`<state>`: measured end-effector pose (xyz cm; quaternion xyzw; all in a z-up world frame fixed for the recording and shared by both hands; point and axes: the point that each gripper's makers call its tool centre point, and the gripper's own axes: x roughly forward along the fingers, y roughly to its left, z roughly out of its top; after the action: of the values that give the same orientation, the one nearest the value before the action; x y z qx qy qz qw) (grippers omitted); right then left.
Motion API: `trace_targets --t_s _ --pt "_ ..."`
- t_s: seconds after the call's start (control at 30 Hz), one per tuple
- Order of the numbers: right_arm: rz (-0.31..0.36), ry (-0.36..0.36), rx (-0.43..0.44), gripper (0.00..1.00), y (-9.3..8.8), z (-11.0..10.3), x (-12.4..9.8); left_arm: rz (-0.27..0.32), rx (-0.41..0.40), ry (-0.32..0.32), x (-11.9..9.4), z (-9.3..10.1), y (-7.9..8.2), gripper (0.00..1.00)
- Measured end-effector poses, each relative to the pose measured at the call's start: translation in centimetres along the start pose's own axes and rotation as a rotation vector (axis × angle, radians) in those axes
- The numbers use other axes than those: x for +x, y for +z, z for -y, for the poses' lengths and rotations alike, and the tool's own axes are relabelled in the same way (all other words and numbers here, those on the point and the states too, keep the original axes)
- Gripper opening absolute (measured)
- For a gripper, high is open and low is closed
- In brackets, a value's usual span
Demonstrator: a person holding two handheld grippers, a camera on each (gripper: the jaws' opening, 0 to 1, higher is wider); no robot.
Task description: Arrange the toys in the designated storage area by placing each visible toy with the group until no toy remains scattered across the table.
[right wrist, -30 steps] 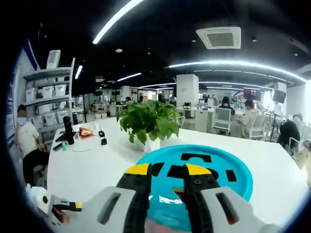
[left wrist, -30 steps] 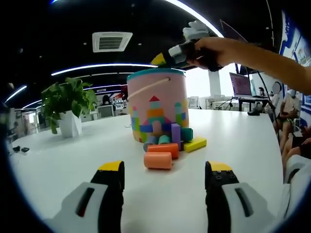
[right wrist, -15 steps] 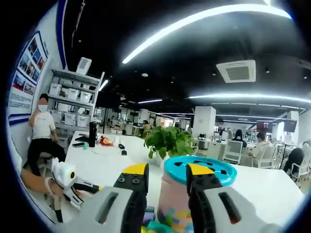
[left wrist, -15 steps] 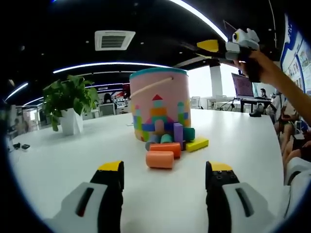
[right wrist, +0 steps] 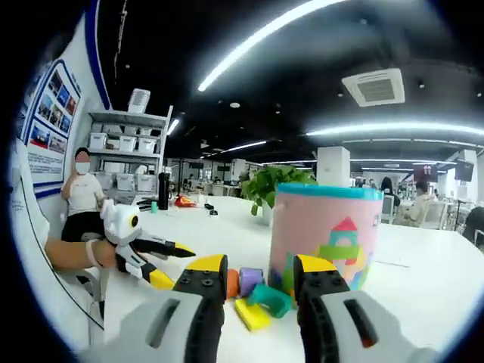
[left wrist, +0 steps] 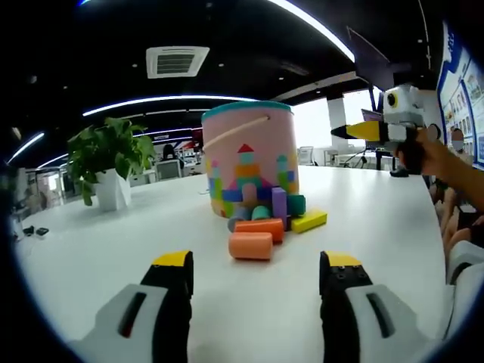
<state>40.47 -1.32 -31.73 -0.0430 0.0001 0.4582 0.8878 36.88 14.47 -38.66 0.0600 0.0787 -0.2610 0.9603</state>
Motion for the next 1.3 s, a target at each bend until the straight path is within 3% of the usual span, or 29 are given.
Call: trace_targets --t_s 0.1,0.3,0.4,0.47,0.8,0.97,1.3 --pt "-0.035 0.003 -0.006 0.34 -2.9 0.0 0.4 -0.001 0.0 0.001 -0.1 0.0 0.0 0.69" --pt "-0.078 0.02 -0.007 0.35 -5.3 -0.6 0.4 -0.004 0.005 -0.003 -0.1 0.1 -0.1 0.69" --pt "-0.084 -0.015 -0.031 0.33 -5.3 0.1 0.3 -0.004 0.005 -0.003 -0.2 0.1 -0.1 0.69" --pt "-0.086 0.005 0.001 0.34 -5.5 -0.1 0.3 -0.004 0.004 -0.002 -0.2 0.1 -0.1 0.69" --pt "-0.208 0.04 -0.044 0.41 -8.1 -0.5 1.9 -0.006 0.006 -0.004 -0.1 -0.1 -0.1 0.69" --pt "-0.248 0.076 -0.022 0.33 -8.9 -0.7 3.3 -0.006 0.007 -0.003 0.0 -0.2 -0.1 0.69" --pt "-0.254 0.096 -0.007 0.35 -9.1 -0.5 3.9 -0.006 0.01 -0.006 0.1 -0.2 -0.1 0.68"
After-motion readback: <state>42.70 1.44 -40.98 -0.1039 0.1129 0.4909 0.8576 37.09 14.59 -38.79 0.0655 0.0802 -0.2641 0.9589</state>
